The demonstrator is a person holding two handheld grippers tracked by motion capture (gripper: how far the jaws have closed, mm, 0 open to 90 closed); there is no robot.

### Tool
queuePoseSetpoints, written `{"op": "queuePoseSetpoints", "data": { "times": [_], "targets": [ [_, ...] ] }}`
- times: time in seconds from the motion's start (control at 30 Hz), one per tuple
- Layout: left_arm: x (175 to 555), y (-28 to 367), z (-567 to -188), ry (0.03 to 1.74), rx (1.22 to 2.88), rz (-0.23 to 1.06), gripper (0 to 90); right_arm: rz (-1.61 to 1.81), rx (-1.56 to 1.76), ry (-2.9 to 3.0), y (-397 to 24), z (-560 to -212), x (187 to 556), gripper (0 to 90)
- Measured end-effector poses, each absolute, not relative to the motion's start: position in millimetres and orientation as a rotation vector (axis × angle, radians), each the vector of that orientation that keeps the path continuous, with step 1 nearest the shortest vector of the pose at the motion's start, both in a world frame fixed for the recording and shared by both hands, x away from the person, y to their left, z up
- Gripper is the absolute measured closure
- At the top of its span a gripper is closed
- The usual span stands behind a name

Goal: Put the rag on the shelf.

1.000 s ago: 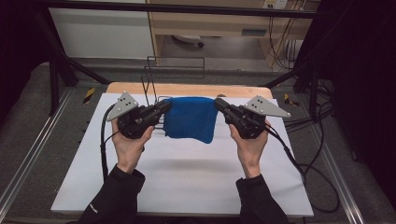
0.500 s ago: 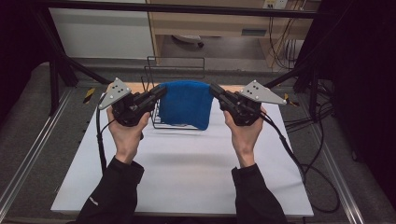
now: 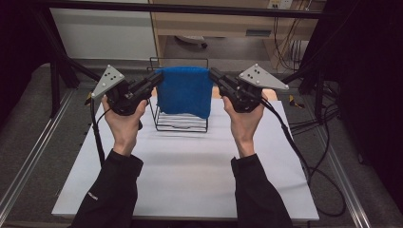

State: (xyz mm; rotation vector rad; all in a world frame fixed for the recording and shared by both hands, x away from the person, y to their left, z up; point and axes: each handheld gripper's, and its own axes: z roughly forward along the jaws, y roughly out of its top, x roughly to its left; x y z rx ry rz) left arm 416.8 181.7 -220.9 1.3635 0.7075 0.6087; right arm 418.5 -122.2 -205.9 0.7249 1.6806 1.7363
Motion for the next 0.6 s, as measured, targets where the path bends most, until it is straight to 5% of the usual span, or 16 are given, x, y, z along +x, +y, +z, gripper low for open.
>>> {"op": "queuePoseSetpoints", "data": {
  "times": [0.6],
  "targets": [
    [432.5, 185.7, -179.4, 0.695, 1.348, 0.686, 84.2, 1.741, 0.697, 1.646, -112.9, -163.0, 436.0, 88.0]
  ]
}}
